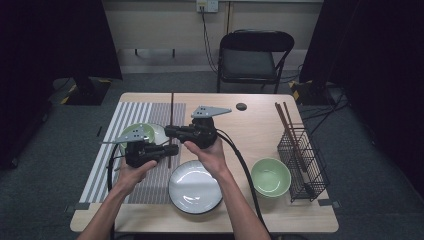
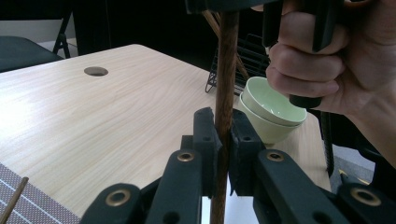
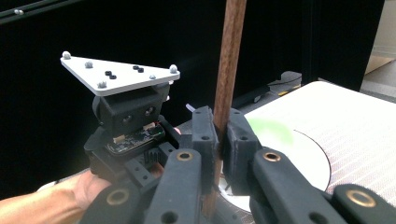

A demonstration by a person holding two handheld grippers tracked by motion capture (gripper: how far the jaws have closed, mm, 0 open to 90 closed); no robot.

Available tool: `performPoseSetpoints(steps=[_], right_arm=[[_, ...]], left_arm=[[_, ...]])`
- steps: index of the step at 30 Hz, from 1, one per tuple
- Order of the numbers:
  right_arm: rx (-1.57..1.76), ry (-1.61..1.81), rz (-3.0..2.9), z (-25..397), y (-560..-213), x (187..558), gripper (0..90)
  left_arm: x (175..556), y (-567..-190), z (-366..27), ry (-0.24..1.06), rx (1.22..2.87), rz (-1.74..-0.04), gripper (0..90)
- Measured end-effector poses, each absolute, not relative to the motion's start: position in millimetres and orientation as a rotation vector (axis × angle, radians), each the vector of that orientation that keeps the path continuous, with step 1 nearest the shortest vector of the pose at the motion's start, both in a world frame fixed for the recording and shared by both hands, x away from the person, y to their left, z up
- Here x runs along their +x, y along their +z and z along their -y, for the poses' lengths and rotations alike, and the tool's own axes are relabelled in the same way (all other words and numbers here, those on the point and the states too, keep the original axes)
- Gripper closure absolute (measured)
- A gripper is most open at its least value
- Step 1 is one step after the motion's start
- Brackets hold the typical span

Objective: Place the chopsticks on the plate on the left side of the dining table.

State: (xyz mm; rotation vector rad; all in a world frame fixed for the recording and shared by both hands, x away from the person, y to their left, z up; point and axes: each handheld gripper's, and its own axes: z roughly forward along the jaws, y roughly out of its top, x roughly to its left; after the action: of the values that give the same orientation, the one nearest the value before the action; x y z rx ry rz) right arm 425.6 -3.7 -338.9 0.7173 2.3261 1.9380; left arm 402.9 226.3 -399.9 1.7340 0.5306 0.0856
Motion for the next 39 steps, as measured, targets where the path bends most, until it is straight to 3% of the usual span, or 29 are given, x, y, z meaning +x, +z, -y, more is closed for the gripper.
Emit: performPoseSetpoints(steps=[22, 24, 25, 28, 29, 39], right_arm=[[0.746, 1.935, -2.307, 19.6, -336.2, 429.4, 81.3], [0.756, 1.926, -2.293, 19.9, -338.1, 429.2, 75.9], [0.767, 1.915, -2.288, 21.7, -338.7, 430.4, 65.6], [0.774, 1.911, -2.278, 24.2, -337.7, 431.1, 62.3], [0.762, 1.900, -2.263, 26.2, -335.9, 431.3, 56.9], [0.825, 1.854, -2.199, 41.2, -332.4, 436.8, 44.5]], left_arm=[[400.7, -396.3, -224.0, 0.082, 1.744, -0.524, 83.8], [400.3, -396.8, -224.8, 0.074, 1.747, -0.529, 84.0], [400.7, -397.4, -225.4, 0.075, 1.756, -0.531, 84.0], [401.7, -398.1, -225.5, 0.068, 1.756, -0.536, 84.0], [402.1, -398.3, -225.1, 0.062, 1.759, -0.538, 84.1], [400.6, -397.9, -221.6, 0.063, 1.774, -0.530, 84.1]])
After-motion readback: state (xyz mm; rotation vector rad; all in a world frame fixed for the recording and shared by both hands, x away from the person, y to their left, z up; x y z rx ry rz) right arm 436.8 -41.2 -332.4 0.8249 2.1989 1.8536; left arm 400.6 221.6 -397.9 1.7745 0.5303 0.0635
